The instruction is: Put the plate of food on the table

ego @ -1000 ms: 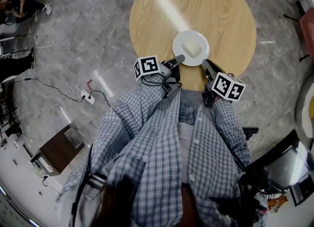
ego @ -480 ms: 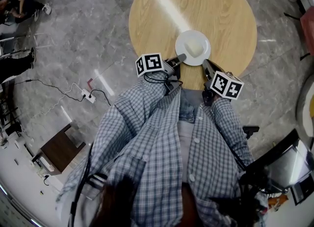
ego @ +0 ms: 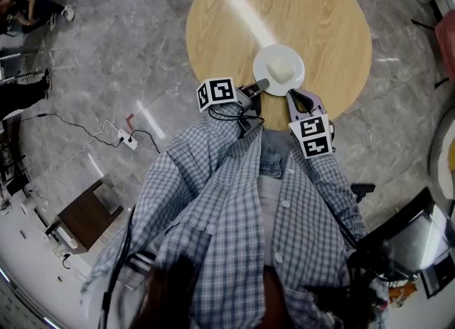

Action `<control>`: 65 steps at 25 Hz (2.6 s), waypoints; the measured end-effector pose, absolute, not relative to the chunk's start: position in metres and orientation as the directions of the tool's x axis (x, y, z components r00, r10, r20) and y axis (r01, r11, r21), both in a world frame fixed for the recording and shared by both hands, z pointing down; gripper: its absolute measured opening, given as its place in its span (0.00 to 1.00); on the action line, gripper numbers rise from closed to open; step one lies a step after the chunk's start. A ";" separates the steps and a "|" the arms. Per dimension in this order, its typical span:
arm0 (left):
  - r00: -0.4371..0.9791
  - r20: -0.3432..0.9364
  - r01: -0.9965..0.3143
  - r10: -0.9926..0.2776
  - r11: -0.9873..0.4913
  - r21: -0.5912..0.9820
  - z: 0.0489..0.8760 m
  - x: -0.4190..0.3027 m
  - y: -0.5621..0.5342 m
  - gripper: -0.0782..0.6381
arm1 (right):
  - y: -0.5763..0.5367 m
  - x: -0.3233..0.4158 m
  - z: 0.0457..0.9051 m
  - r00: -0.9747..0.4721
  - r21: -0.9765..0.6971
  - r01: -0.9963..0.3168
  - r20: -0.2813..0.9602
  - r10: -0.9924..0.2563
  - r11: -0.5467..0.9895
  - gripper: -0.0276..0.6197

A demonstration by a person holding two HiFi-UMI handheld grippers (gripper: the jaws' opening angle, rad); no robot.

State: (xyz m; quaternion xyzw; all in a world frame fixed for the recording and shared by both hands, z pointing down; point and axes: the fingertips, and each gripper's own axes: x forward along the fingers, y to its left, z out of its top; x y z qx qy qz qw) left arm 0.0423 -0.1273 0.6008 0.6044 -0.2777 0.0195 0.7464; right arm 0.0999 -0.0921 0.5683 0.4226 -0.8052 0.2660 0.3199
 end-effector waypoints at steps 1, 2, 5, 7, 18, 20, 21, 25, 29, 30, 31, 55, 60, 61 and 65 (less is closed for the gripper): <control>0.846 0.436 -0.363 -0.306 0.268 0.892 0.601 0.042 -0.128 0.13 | -0.088 0.095 0.568 -0.433 -0.094 -0.817 0.752 -0.497 0.569 0.06; 0.847 0.434 -0.361 -0.306 0.269 0.893 0.601 0.042 -0.128 0.13 | -0.085 0.091 0.569 -0.421 -0.028 -0.779 0.764 -0.489 0.627 0.06; 0.849 0.430 -0.355 -0.306 0.272 0.895 0.601 0.042 -0.128 0.13 | -0.079 0.081 0.571 -0.378 0.162 -0.634 0.788 -0.486 0.756 0.06; 0.850 0.429 -0.353 -0.306 0.274 0.895 0.601 0.042 -0.128 0.13 | -0.076 0.074 0.572 -0.373 0.235 -0.540 0.794 -0.480 0.808 0.10; 0.855 0.421 -0.340 -0.301 0.286 0.896 0.600 0.042 -0.128 0.13 | -0.077 0.064 0.590 -0.257 0.470 -0.214 0.819 -0.514 0.856 0.15; 0.854 0.424 -0.343 -0.300 0.287 0.894 0.600 0.043 -0.127 0.13 | -0.078 0.065 0.591 -0.239 0.481 -0.194 0.822 -0.517 0.855 0.13; 0.855 0.425 -0.345 -0.298 0.287 0.894 0.600 0.043 -0.127 0.13 | -0.078 0.066 0.591 -0.233 0.483 -0.187 0.824 -0.516 0.856 0.12; 0.852 0.449 -0.387 -0.269 0.254 0.887 0.600 0.046 -0.127 0.14 | -0.077 0.067 0.593 -0.217 0.476 -0.189 0.833 -0.509 0.859 0.12; 0.849 0.463 -0.416 -0.255 0.217 0.883 0.597 0.049 -0.126 0.15 | -0.077 0.068 0.594 -0.203 0.478 -0.189 0.836 -0.510 0.858 0.12; 0.851 0.460 -0.412 -0.253 0.221 0.884 0.597 0.049 -0.125 0.19 | -0.077 0.068 0.595 -0.198 0.478 -0.189 0.837 -0.510 0.858 0.12; 0.855 0.457 -0.407 -0.247 0.228 0.885 0.597 0.049 -0.123 0.21 | -0.077 0.069 0.597 -0.192 0.478 -0.189 0.839 -0.509 0.858 0.12; 0.850 0.443 -0.371 -0.285 0.271 0.888 0.588 0.038 -0.126 0.22 | -0.091 0.079 0.586 -0.342 0.210 -0.589 0.810 -0.476 0.781 0.12; 0.848 0.408 -0.393 -0.338 0.115 0.912 0.565 0.036 -0.141 0.16 | -0.110 0.099 0.559 -0.429 -0.096 -0.840 0.720 -0.546 0.534 0.05; 0.844 0.409 -0.408 -0.346 0.081 0.910 0.562 0.036 -0.143 0.13 | -0.113 0.105 0.555 -0.430 -0.138 -0.863 0.705 -0.564 0.486 0.05; 0.834 0.405 -0.461 -0.376 -0.068 0.885 0.544 0.039 -0.153 0.12 | -0.122 0.129 0.546 -0.398 -0.182 -0.907 0.664 -0.633 0.380 0.05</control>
